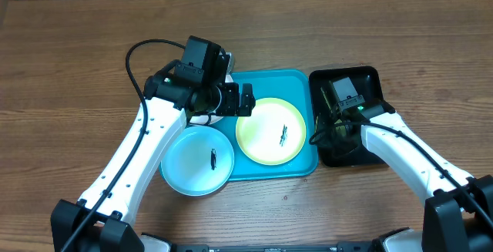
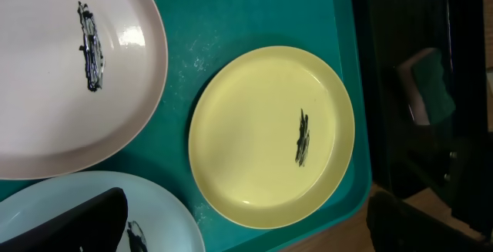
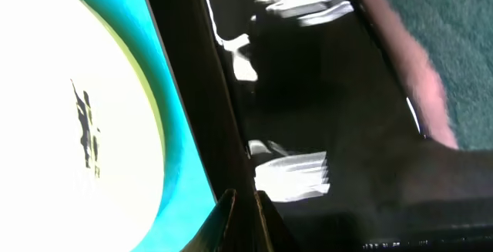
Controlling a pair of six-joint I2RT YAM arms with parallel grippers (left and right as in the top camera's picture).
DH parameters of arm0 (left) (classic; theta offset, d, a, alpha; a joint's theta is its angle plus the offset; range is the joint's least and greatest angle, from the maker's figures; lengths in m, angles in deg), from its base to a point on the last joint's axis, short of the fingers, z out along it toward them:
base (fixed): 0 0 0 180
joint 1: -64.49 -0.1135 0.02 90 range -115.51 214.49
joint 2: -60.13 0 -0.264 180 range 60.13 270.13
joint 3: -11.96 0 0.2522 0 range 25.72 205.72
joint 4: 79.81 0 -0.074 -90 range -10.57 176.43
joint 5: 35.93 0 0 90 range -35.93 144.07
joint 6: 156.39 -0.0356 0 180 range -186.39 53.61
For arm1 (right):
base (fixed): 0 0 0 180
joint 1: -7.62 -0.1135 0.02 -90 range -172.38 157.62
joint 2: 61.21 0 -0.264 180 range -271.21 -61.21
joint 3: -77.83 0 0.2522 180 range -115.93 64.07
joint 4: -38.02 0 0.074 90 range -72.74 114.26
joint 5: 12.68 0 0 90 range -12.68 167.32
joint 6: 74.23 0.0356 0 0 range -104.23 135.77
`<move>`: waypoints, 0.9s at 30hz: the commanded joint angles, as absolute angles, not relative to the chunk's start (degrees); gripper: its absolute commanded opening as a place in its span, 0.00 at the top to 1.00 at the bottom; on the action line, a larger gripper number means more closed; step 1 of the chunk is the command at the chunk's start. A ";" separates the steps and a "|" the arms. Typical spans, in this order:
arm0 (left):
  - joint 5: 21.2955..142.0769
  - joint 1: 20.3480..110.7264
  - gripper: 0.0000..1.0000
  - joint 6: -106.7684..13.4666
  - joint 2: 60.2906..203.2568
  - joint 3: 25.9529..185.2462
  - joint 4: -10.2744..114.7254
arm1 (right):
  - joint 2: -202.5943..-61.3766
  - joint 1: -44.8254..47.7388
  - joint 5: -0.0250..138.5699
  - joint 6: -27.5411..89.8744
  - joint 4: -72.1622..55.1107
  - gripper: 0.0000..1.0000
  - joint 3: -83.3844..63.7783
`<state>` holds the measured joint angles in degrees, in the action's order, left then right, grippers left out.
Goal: Clean dirty plates on tray and stack at the side
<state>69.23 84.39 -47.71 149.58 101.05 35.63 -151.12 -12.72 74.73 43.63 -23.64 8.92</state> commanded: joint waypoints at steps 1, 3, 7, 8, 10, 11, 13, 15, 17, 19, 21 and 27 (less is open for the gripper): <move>68.88 84.76 0.00 -48.37 149.79 101.60 35.69 | -150.95 -12.87 77.30 45.72 -22.18 0.94 9.73; 68.88 84.76 0.00 -48.37 149.79 101.60 35.69 | -150.95 -12.87 79.25 48.32 -21.41 0.96 10.40; 68.88 84.76 0.00 -48.37 149.79 101.60 35.69 | -150.95 -12.87 79.36 50.58 -19.88 0.96 11.23; 68.88 84.76 0.00 -48.37 149.79 101.60 35.69 | -150.95 -12.87 79.34 50.60 -19.71 0.96 11.28; 68.88 84.76 0.00 -48.37 149.79 101.60 35.69 | -150.95 -12.87 79.34 50.60 -19.79 0.96 11.30; 68.88 84.76 0.00 -48.37 149.79 101.60 35.69 | -150.95 -12.87 79.34 50.77 -19.99 0.96 11.30; 68.88 84.76 0.00 -48.37 149.79 101.60 35.69 | -150.95 -12.87 79.23 51.91 -20.65 0.96 11.37; 68.88 84.76 0.00 -48.39 149.79 101.60 35.69 | -150.95 -12.87 78.44 52.04 -21.06 0.96 11.37; 68.88 84.76 0.00 -48.37 149.79 101.60 35.69 | -150.95 -12.87 77.55 52.04 -21.24 0.96 11.58; 68.88 84.76 0.00 -48.37 149.79 101.60 35.69 | -150.95 -12.89 77.00 52.04 -21.21 0.96 11.91; 68.88 84.76 0.00 -48.37 149.79 101.60 35.69 | -150.95 -12.89 76.96 52.06 -21.21 0.96 12.37; 68.88 84.76 0.00 -48.37 149.79 101.60 35.69 | -150.95 -12.89 73.79 52.06 -21.00 0.96 12.85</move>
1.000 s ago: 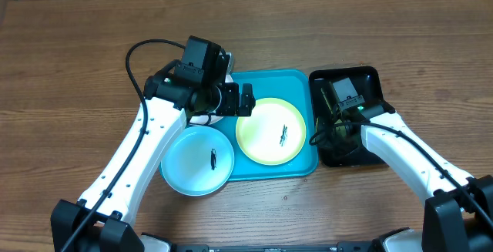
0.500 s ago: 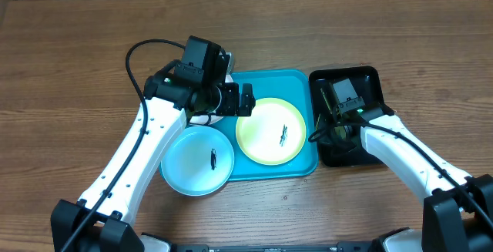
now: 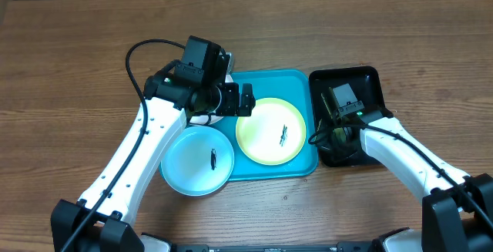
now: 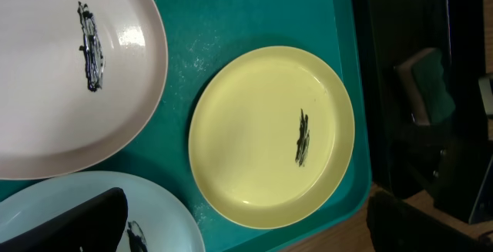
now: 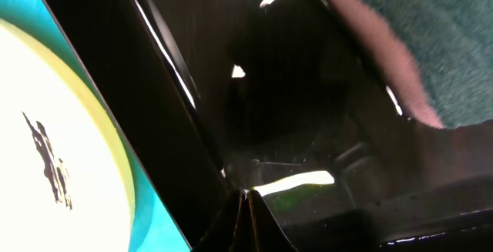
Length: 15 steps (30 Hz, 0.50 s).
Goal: Clean dirty plates on tray and stack at the side
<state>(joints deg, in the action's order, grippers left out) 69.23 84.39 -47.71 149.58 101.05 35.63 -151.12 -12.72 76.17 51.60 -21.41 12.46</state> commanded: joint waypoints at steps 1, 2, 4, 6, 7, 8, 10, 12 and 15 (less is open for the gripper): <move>68.88 84.76 0.00 -48.37 149.79 101.60 35.69 | -150.95 -12.89 72.85 52.06 -20.84 0.96 12.85; 68.88 84.76 0.00 -48.37 149.79 101.60 35.69 | -150.95 -12.89 72.10 52.06 -20.75 0.96 12.85; 68.88 84.76 0.00 -48.37 149.79 101.60 35.69 | -150.95 -12.89 71.10 52.06 -20.78 0.96 12.85; 68.88 84.76 0.00 -48.37 149.79 101.60 35.69 | -150.95 -12.89 70.09 52.04 -20.95 0.96 12.85; 68.88 84.76 0.00 -48.37 149.79 101.60 35.69 | -150.95 -12.89 69.46 52.04 -21.04 0.96 12.85; 68.88 84.76 0.00 -48.37 149.79 101.60 35.69 | -150.95 -12.89 68.80 52.04 -21.06 0.96 12.85; 68.88 84.76 0.00 -48.37 149.79 101.60 35.69 | -150.95 -12.89 67.60 52.06 -21.02 0.96 12.85; 68.88 84.76 0.00 -48.39 149.79 101.60 35.69 | -150.95 -12.87 66.90 52.06 -20.93 0.96 12.85; 68.88 84.76 0.00 -48.37 149.79 101.60 35.69 | -150.95 -12.89 66.66 52.04 -20.91 0.96 12.85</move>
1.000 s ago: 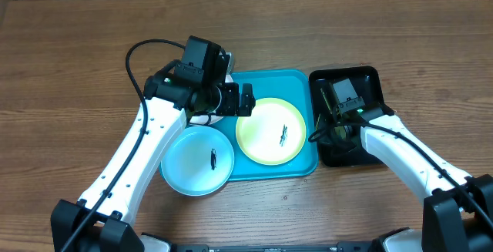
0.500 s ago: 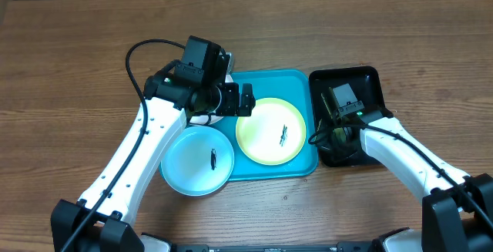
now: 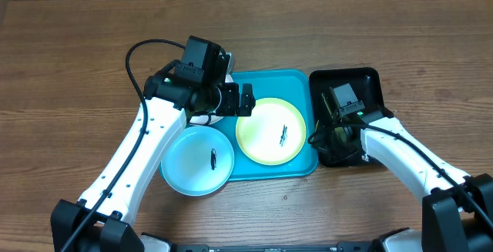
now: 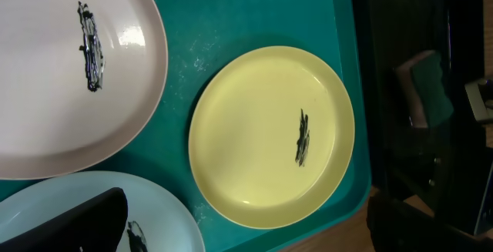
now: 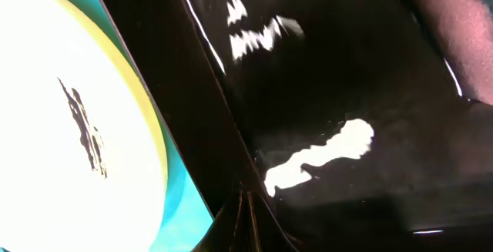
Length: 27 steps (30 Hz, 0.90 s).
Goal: Clean dirty plates on tray and stack at the side
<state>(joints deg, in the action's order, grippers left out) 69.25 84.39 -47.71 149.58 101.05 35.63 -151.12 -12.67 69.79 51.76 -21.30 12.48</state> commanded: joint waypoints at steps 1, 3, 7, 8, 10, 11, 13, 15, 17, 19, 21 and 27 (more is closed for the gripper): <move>68.88 84.76 0.00 -48.37 149.79 101.60 35.69 | -150.95 -12.87 66.70 52.04 -20.95 0.96 12.85; 68.88 84.76 0.00 -48.37 149.79 101.60 35.69 | -150.92 -12.87 66.73 52.00 -21.02 0.96 12.85; 68.88 84.76 0.00 -48.37 149.79 101.60 35.69 | -150.92 -12.76 67.86 50.79 -20.80 0.96 12.28; 68.88 84.76 0.00 -48.37 149.79 101.60 35.71 | -150.92 -12.52 68.61 49.35 -20.95 0.96 11.45; 68.88 84.76 0.00 -48.37 149.79 101.60 35.69 | -150.92 -11.65 68.85 45.31 -22.50 0.91 8.74; 68.88 84.76 0.00 -48.37 149.79 101.60 35.69 | -150.92 -11.08 68.87 43.67 -23.79 0.87 7.08; 68.88 84.76 0.00 -48.37 149.79 101.60 35.69 | -150.92 -9.61 68.89 40.46 -27.49 0.83 2.86; 68.88 84.76 0.00 -48.37 149.79 101.60 35.69 | -150.92 -8.13 68.91 37.51 -31.09 0.78 -1.18; 68.88 84.76 0.00 -48.37 149.79 101.60 35.69 | -150.92 -6.40 69.46 34.69 -34.70 0.69 -5.18; 68.88 84.76 0.00 -48.37 149.79 101.60 35.69 | -150.92 -4.96 71.58 34.27 -36.99 0.55 -7.63; 68.88 84.76 0.00 -48.37 149.79 101.60 35.71 | -150.92 -3.58 73.57 33.59 -38.20 0.39 -8.94; 68.92 84.76 0.02 -48.37 149.79 101.60 38.20 | -150.92 -0.37 74.31 33.48 -38.66 0.24 -9.07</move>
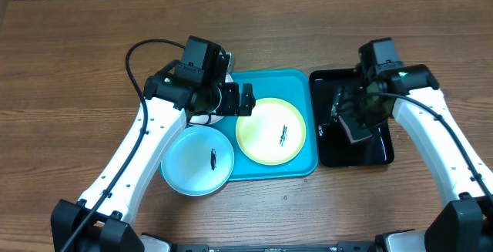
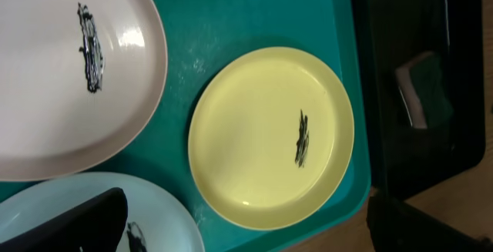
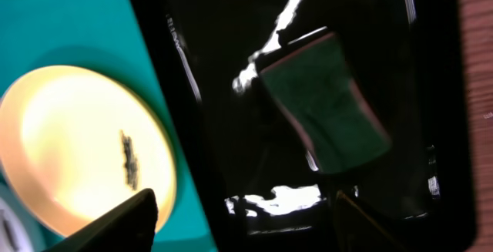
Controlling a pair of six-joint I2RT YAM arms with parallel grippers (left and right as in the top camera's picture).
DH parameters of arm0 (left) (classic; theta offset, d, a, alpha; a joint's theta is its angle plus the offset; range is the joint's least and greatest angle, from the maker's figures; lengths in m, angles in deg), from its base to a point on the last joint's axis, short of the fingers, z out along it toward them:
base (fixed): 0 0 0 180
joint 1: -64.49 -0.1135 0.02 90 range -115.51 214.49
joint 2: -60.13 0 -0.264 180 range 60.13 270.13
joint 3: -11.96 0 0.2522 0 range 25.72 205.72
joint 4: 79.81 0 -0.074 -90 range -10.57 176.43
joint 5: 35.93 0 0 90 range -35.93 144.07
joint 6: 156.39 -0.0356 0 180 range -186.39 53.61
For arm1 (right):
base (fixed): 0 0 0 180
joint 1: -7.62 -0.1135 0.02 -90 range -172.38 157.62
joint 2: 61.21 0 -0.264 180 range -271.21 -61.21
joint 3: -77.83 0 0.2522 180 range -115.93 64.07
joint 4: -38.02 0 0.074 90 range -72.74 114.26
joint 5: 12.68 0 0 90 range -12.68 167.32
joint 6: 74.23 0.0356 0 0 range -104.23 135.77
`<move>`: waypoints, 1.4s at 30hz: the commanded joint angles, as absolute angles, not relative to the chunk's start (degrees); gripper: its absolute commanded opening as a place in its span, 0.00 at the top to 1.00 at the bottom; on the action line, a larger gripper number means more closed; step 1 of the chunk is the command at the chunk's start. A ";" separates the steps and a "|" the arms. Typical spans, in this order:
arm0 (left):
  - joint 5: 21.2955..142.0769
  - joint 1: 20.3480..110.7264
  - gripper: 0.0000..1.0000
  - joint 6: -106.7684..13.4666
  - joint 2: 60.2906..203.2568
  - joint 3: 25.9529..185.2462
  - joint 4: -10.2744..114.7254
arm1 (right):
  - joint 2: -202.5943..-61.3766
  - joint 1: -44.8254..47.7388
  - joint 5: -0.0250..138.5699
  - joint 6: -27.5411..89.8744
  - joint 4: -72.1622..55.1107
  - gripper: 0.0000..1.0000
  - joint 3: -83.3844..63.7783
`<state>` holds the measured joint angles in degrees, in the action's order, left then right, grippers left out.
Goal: Clean dirty plates on tray and stack at the side
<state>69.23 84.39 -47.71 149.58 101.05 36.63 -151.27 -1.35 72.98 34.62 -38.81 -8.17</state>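
A yellow plate (image 1: 270, 131) with a dark smear lies on the teal tray (image 1: 262, 81). A pinkish-white smeared plate (image 2: 69, 75) sits at the tray's left, mostly hidden overhead by my left arm. A pale blue smeared plate (image 1: 198, 159) overhangs the tray's front left corner. A green sponge (image 3: 323, 102) lies in the black tray (image 1: 370, 156). My right gripper (image 3: 239, 229) hangs open above that tray, with the sponge just ahead of its fingers. Open and holding nothing, my left gripper (image 2: 246, 236) hovers over the teal tray's left part.
The black tray stands right of the teal tray, almost touching it. Bare wooden table surrounds both trays. A black cable loops from the left arm behind the teal tray. A cardboard edge runs along the table's back.
My right gripper was shut and low by the black tray's left wall. Now it is higher, farther back and wide open over the sponge. The left arm and plates have not moved.
My right gripper stayed low in the front left of the black tray, its fingers close together and then shut, beside the sponge. Now it is raised and open above the sponge. My left gripper has hung open over the plates throughout.
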 commanded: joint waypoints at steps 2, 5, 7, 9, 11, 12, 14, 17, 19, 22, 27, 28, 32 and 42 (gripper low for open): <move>68.94 84.78 0.47 -47.19 149.79 101.60 38.36 | -150.92 0.05 74.99 33.48 -38.68 0.23 -9.07; 66.71 84.91 0.73 -40.43 149.86 101.18 34.66 | -150.92 0.09 76.45 33.48 -39.18 0.21 -9.07; 63.09 85.66 0.74 -37.37 149.84 99.83 33.02 | -150.92 0.09 76.45 33.48 -39.20 0.20 -9.03; 61.27 86.84 0.69 -36.96 149.99 97.82 33.61 | -150.92 0.09 76.45 33.48 -39.07 0.19 -9.03; 60.53 88.10 0.53 -37.02 150.49 95.94 35.63 | -150.92 0.09 76.45 33.48 -38.81 0.17 -9.03; 59.63 88.72 0.47 -37.02 150.84 95.17 36.67 | -150.92 0.09 76.45 33.48 -38.63 0.17 -9.03; 55.55 89.70 0.53 -37.02 151.83 94.17 38.31 | -150.92 0.09 76.47 33.48 -38.44 0.17 -9.03; 51.98 89.92 0.53 -37.07 153.62 93.99 39.47 | -150.92 0.09 76.47 33.48 -38.46 0.17 -9.03; 52.70 89.92 0.53 -37.22 154.91 93.99 40.26 | -150.92 0.09 76.87 33.48 -38.52 0.17 -9.03; 53.71 90.07 0.52 -37.18 157.84 93.97 40.72 | -150.92 0.09 77.70 33.51 -38.68 0.17 -9.01; 56.77 90.97 0.68 -37.20 163.39 93.97 43.58 | -150.92 0.09 77.70 33.48 -38.02 0.17 -9.01; 56.90 91.12 0.69 -37.20 164.07 93.97 43.84 | -150.92 0.09 77.72 33.48 -37.96 0.17 -9.01; 56.88 91.21 0.69 -37.20 166.97 93.97 44.87 | -150.92 0.09 77.70 33.48 -38.02 0.17 -9.01; 57.40 91.12 0.87 -37.15 168.77 94.19 45.99 | -150.92 0.09 77.70 33.48 -38.00 0.17 -9.01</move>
